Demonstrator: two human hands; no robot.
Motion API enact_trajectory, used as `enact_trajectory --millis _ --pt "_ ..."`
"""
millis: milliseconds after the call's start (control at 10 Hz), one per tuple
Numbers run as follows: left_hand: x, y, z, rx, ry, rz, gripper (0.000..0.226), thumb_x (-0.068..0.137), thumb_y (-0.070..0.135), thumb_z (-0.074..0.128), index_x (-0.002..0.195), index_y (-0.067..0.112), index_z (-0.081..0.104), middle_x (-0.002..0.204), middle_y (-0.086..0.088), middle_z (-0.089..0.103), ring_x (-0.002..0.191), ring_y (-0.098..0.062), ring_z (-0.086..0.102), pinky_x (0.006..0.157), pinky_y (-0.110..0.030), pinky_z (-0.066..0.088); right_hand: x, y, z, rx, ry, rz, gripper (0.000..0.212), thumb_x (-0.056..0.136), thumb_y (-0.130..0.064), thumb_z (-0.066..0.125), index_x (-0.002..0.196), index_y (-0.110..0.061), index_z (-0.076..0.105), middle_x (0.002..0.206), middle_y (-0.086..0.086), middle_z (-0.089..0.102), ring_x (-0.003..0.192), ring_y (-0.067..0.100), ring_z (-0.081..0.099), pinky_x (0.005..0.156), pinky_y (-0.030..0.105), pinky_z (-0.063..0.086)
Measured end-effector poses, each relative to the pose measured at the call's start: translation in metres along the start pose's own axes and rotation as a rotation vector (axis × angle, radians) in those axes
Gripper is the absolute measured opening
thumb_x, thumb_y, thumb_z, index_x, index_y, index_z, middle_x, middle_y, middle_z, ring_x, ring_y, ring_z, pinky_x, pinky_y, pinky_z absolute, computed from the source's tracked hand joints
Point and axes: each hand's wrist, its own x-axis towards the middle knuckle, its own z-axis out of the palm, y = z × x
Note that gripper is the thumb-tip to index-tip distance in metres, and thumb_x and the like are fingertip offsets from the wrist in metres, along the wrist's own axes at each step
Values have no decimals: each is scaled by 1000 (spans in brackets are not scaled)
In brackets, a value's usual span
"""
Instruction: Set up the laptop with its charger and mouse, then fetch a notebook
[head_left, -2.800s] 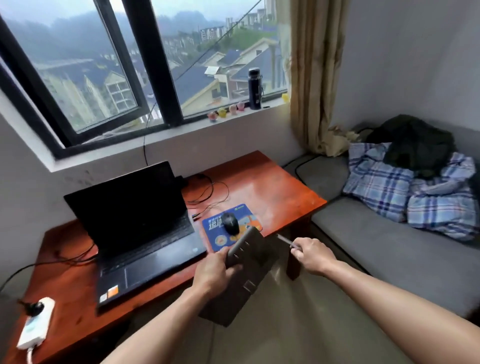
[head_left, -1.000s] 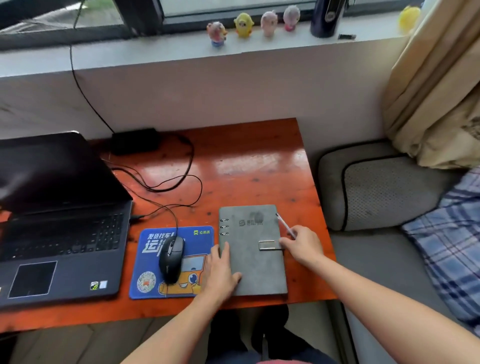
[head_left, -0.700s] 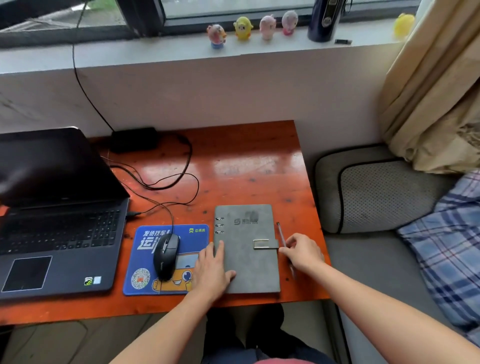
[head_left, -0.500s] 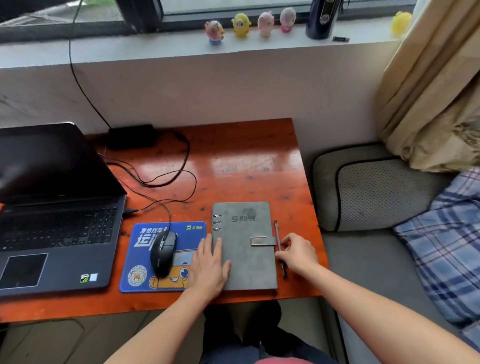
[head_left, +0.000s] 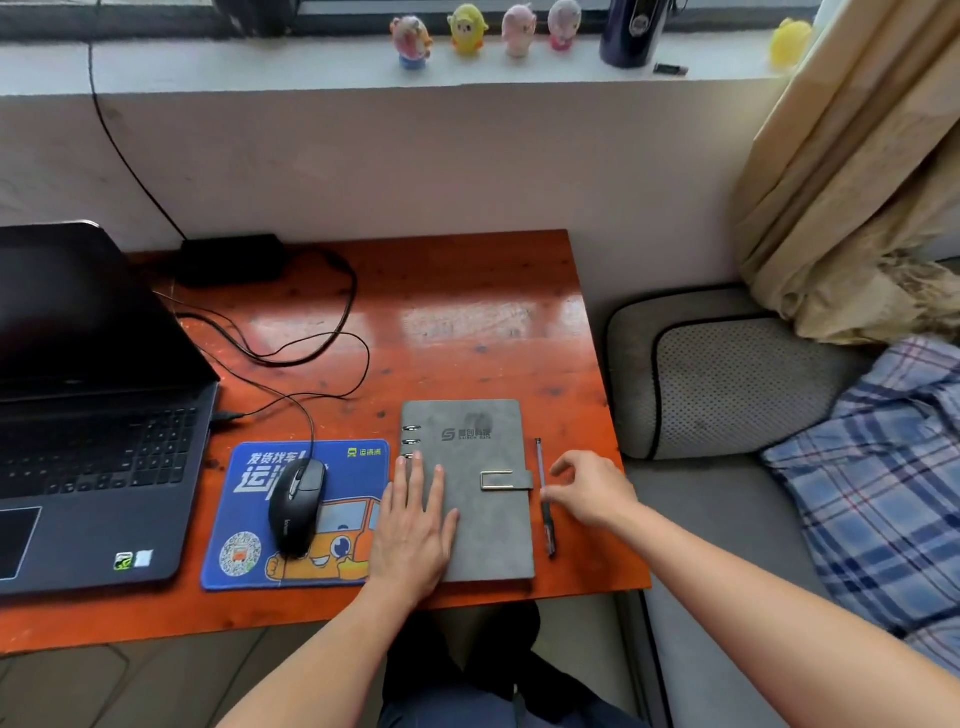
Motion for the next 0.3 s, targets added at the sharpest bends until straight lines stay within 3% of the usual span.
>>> enact_trajectory --millis 100,200,300 --pt "1 0 6 3 16 6 62 91 43 28 136 6 50 146 -24 40 135 -41 38 102 -52 43 -3 -24 -50 141 129 -161 29 80 -39 74 104 -24 69 103 -3 71 99 15 65 85 31 51" --pt "1 -2 6 7 31 14 62 91 43 29 136 6 50 146 -24 40 135 -42 38 101 -53 43 -25 -65 -115 389 290 -383 19 82 -26 75 100 -19 71 93 -4 72 89 14 68 84 39 55" --pt "4 1 12 -22 68 7 63 90 42 31 136 5 51 145 -25 40 134 -43 38 102 -54 43 -71 -105 -185 679 503 -716 16 84 -28 73 97 -20 70 80 -2 73 74 21 71 61 30 55"
